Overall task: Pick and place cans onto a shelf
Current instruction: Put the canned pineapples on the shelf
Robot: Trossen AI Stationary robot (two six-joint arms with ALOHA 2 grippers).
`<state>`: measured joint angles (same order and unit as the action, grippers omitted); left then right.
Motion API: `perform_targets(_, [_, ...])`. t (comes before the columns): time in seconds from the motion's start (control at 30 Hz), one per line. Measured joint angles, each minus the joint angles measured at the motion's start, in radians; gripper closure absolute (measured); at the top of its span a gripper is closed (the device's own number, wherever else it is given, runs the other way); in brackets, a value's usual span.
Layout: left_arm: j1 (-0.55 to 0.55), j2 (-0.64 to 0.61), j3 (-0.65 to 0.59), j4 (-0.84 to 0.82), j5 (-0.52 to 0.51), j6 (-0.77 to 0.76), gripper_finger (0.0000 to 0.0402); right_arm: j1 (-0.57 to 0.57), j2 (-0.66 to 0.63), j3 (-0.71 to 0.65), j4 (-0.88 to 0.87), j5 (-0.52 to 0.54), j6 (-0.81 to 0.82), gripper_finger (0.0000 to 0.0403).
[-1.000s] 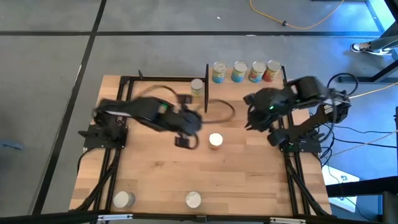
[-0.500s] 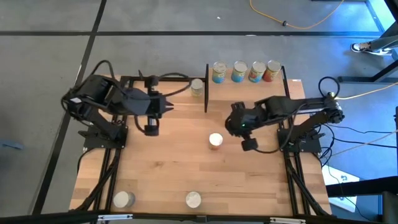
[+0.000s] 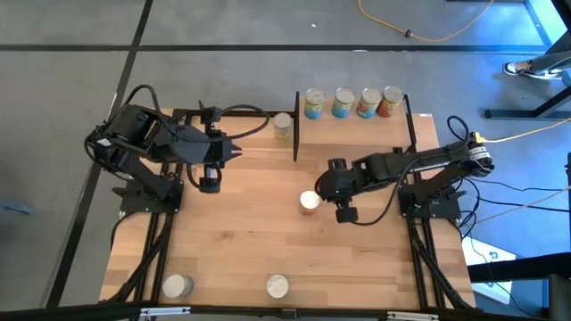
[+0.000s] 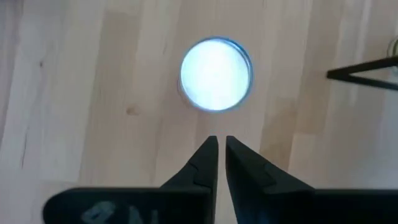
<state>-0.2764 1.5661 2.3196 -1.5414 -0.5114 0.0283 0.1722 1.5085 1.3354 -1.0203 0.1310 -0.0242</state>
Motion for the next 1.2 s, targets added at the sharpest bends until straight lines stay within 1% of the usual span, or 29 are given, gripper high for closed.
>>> perform_targets(0.17, [0.0, 0.0, 0.0, 0.0, 0.0, 0.006, 0.0368, -0.004, 0.0, -0.049, 0.105, 0.008, -0.006, 0.0386])
perform_targets(0.27, [0.0, 0.0, 0.0, 0.0, 0.0, 0.007, 0.0368, -0.018, 0.0, -0.066, 0.172, 0.016, -0.006, 0.0385])
perform_targets(0.43, [0.0, 0.0, 0.0, -0.003, 0.0, 0.007, 0.0368, -0.051, 0.011, -0.07, 0.203, 0.018, 0.003, 0.0358])
perform_targets(0.57, [0.0, 0.0, 0.0, -0.029, 0.0, 0.006, 0.0368, -0.078, 0.025, -0.07, 0.216, 0.018, 0.043, 0.0334])
perform_targets(0.7, [0.001, 0.0, 0.0, -0.031, -0.001, 0.006, 0.0368, -0.107, 0.053, -0.07, 0.229, 0.018, 0.068, 0.0327])
perform_targets(0.87, [0.001, 0.0, 0.0, -0.031, -0.001, 0.006, 0.0368, -0.148, 0.105, -0.07, 0.232, -0.053, 0.096, 0.0329])
perform_targets(1.03, [0.001, 0.0, 0.0, -0.03, -0.001, 0.006, 0.0368, -0.165, 0.138, -0.07, 0.24, -0.098, 0.072, 0.0329])
perform_targets(1.2, [0.001, 0.0, 0.0, -0.03, -0.001, 0.007, 0.0368, -0.177, 0.162, -0.07, 0.243, -0.118, 0.074, 0.033])
